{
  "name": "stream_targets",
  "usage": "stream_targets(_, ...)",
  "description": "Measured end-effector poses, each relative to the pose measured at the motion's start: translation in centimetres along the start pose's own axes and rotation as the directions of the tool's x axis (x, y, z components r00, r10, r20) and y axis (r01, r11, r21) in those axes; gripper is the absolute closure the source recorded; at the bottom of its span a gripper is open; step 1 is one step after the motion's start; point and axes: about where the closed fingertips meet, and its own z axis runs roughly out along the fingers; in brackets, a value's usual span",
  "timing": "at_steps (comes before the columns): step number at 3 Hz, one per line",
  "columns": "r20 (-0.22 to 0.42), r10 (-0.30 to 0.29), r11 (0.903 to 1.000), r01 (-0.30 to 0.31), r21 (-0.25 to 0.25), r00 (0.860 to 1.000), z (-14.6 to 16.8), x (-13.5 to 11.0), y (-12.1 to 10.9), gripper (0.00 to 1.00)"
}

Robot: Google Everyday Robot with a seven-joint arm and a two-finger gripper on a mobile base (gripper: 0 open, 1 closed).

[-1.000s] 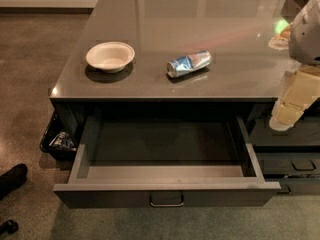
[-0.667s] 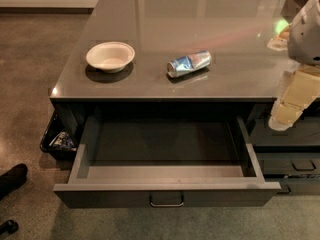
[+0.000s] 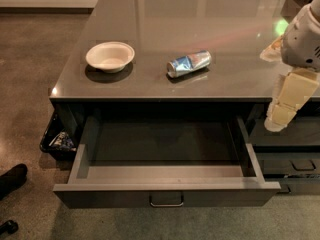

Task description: Close top drawer

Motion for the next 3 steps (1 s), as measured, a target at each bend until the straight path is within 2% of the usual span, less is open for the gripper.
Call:
stream_targets(1, 0.017, 0.007, 0.9994, -0.006, -0.034, 1.000, 0.69, 0.07, -0.22, 0.00)
stream_targets(3, 0.029, 0.011, 0.9985, -0.010, -0.053, 1.000, 1.10, 0.08, -0.41, 0.00)
